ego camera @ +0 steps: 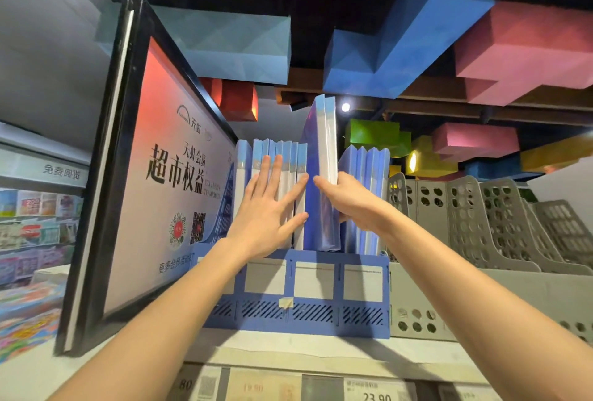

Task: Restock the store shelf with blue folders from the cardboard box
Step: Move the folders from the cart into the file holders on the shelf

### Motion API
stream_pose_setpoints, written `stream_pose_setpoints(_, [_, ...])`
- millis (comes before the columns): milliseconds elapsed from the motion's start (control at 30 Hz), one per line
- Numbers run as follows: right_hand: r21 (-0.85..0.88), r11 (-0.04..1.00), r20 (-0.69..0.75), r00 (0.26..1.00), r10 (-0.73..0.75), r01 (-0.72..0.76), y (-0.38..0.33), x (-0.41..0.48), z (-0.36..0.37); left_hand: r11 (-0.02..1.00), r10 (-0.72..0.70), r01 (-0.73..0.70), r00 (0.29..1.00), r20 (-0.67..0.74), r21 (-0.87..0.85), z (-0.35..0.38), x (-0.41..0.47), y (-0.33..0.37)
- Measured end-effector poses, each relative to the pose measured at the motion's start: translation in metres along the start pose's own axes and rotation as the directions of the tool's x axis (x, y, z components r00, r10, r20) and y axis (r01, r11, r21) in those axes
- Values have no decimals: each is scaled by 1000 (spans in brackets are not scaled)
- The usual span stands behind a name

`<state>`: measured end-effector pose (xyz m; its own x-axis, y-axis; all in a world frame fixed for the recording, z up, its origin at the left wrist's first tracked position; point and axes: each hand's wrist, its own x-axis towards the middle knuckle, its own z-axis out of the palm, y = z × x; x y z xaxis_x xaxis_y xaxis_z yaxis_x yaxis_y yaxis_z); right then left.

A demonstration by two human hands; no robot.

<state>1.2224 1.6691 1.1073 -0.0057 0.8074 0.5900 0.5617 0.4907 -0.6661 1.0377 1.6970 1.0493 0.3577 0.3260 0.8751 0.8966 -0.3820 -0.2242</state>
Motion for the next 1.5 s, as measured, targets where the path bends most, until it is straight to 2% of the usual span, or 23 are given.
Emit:
stream_pose_setpoints(67, [-18, 1000, -1, 1000, 24, -24, 3, -7, -2, 1000, 0, 0, 1000, 0, -10, -1, -1, 1])
stream_pose_setpoints(133, [-32, 999, -81, 997, 0, -3, 3, -13, 0, 1000, -2, 2, 1000, 6, -23, -1, -2, 2])
stream_pose_setpoints(233, [-61, 996, -226, 971, -82, 70, 0, -21, 11, 1000, 0, 0, 1000, 8, -21, -3, -1, 2])
stream_pose_setpoints(400, [-102, 974, -365, 903, -228, 204, 8, -20, 25, 1000, -2, 2, 1000, 21, -19, -3, -1, 1])
stream_pose_setpoints(533, [-52, 964, -414, 873, -259, 262, 11, -21, 35, 1000, -3, 3, 1000, 18, -15, -2, -1, 2])
stream_pose_setpoints(700, [52, 965, -438, 874, -210, 258, 18, -18, 53, 1000, 3, -2, 1000, 23, -14, -2, -1, 1])
stream_pose_setpoints(833, [142, 957, -395, 901, -179, 252, 25, -12, 58, 1000, 6, -6, 1000, 20, -22, -2, 0, 0])
stream_pose_setpoints(1000, [200, 964, -311, 944, -107, 175, 44, -19, 65, 997, 15, -12, 999, 39, -82, -3, 0, -2])
stream_pose_setpoints(1200, [166, 979, -215, 973, -80, 117, 52, -23, 63, 982, 9, 3, 998, 64, -187, -5, 1, -2])
stream_pose_setpoints(1333, [79, 991, -84, 991, -100, 106, 49, -31, 55, 983, 4, 7, 998, 56, -185, -5, 1, -2])
stream_pose_setpoints(1500, [-17, 998, 8, 999, -54, 54, 37, -39, 49, 976, -2, 15, 998, 60, -215, -5, 1, -2])
